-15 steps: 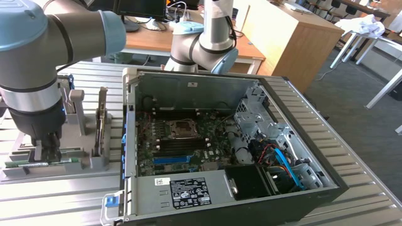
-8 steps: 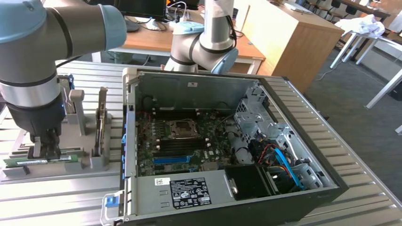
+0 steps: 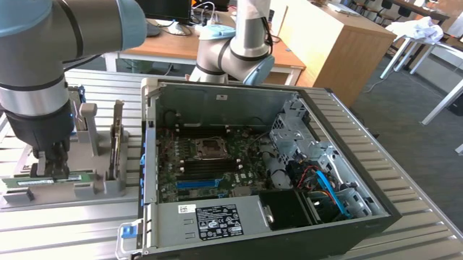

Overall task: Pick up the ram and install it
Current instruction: 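Pick up the ram and move it above insertion slot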

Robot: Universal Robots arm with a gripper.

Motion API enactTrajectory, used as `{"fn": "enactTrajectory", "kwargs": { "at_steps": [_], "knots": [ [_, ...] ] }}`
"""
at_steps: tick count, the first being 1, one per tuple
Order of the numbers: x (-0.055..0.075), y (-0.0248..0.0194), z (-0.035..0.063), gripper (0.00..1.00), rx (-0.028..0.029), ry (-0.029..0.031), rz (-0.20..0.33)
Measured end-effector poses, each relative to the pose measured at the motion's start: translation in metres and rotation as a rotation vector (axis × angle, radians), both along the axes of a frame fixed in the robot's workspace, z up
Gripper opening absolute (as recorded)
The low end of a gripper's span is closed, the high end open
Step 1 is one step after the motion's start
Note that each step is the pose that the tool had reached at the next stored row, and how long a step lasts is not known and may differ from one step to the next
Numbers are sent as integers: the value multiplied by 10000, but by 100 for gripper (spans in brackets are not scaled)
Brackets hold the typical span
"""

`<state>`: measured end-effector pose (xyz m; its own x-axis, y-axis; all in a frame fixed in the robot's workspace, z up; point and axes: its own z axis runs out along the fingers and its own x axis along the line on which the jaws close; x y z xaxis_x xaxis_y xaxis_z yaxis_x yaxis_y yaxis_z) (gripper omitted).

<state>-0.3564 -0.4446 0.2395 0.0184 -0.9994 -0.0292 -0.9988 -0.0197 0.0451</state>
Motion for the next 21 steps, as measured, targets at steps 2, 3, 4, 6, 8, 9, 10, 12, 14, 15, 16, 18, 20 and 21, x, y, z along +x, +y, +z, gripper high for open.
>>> {"fn": "enactTrajectory", "kwargs": {
  "at_steps": [2,3,4,6,8,9,10,12,14,15,16,18,20,21],
  "knots": [
    [6,0,40,11,0,0,0],
    [8,0,59,11,0,-1,0],
    [11,0,79,11,1,-1,-1],
    [17,0,119,11,0,0,0],
    [20,0,156,11,0,0,-1],
    [22,0,172,11,0,0,-1],
    [24,0,190,11,0,0,0],
    [26,0,231,11,0,0,-1],
    [32,0,272,11,0,0,0],
    [34,0,291,11,0,-1,0],
    [37,0,309,11,1,-1,0],
    [41,0,344,11,0,-1,0],
    [44,0,376,11,0,0,-1],
    [45,0,392,11,0,-1,0]
  ]
}}
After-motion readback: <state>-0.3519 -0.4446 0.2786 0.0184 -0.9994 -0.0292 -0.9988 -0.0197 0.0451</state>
